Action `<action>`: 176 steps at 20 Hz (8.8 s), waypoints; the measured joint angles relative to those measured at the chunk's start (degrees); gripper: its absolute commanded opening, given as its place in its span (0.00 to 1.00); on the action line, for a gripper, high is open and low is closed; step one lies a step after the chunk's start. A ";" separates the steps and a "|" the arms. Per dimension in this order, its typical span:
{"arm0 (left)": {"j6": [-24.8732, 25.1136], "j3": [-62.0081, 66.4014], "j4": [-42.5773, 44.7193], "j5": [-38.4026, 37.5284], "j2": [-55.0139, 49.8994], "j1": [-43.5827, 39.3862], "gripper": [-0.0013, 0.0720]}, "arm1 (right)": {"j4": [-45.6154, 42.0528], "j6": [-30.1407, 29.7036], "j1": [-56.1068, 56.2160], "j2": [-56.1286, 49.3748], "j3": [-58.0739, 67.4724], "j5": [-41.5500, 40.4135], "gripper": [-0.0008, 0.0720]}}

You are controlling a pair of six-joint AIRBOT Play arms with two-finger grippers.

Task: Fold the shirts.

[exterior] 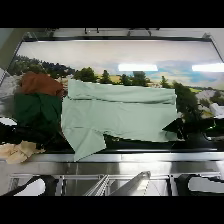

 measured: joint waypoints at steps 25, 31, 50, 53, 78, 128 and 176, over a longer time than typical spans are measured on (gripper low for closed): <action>12.41 13.73 -15.67 -10.93 1.20 -1.33 0.05 | 0.87 3.30 -10.21 0.85 5.01 12.48 0.03; 14.05 15.39 -19.39 -14.73 4.37 2.75 0.05 | 7.69 5.07 -11.19 1.40 8.35 13.90 0.03; 6.91 72.78 -23.80 -4.04 -44.63 -13.57 0.46 | 24.33 -2.34 3.63 -14.19 24.06 -10.95 0.38; 6.78 80.32 -24.46 -4.72 -48.89 -14.47 0.46 | 22.32 -3.61 2.29 -14.62 26.51 -8.13 0.59; 3.52 80.72 -23.06 -4.61 -44.85 -34.12 0.02 | 10.64 7.87 3.91 -17.20 48.37 11.45 0.03; 7.17 64.85 -35.19 -11.47 -23.85 -17.03 0.02 | 0.55 22.95 28.70 -18.82 46.40 -9.44 0.84; 7.30 64.78 -35.26 -15.98 -23.85 -21.62 0.02 | -43.34 46.84 -38.88 0.17 66.40 30.25 0.42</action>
